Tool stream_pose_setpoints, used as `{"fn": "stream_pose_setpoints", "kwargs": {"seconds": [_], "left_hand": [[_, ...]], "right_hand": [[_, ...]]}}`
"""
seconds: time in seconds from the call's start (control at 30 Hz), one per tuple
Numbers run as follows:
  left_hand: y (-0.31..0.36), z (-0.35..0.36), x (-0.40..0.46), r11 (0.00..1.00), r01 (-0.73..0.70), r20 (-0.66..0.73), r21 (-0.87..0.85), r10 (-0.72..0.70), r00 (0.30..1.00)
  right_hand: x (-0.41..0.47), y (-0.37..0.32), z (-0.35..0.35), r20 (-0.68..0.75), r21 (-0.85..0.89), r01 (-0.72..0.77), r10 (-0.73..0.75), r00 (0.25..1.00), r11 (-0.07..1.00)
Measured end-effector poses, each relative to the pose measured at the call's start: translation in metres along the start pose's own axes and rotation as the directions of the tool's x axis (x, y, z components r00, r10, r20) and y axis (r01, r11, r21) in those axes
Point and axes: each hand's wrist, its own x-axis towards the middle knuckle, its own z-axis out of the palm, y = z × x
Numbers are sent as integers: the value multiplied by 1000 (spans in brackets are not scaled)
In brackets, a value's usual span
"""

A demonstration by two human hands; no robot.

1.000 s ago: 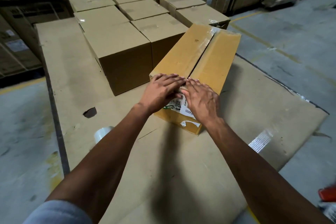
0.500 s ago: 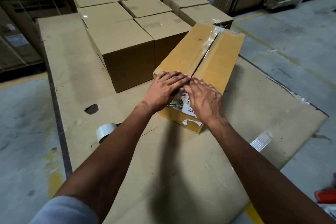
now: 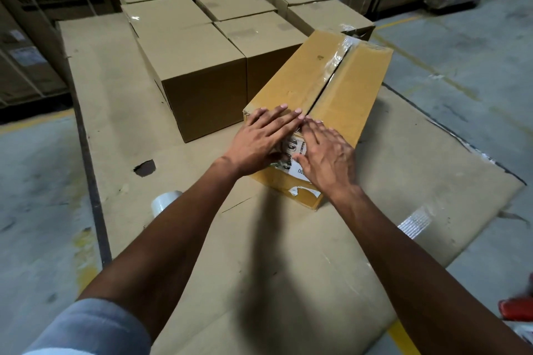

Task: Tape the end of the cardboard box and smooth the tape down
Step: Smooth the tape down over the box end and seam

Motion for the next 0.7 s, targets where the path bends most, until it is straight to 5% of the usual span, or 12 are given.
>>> {"fn": "stream_pose_setpoints", "kwargs": {"seconds": [0.3, 0.7], "left_hand": [[8, 7, 7, 993, 94, -132, -75, -104, 986], [0, -3, 0, 1000, 13, 0, -20, -13, 1000]], "right_hand": [[6, -5, -2, 3, 89, -76, 76, 997, 993], [0, 1, 4, 10, -20, 11, -11, 1000, 1000]]}}
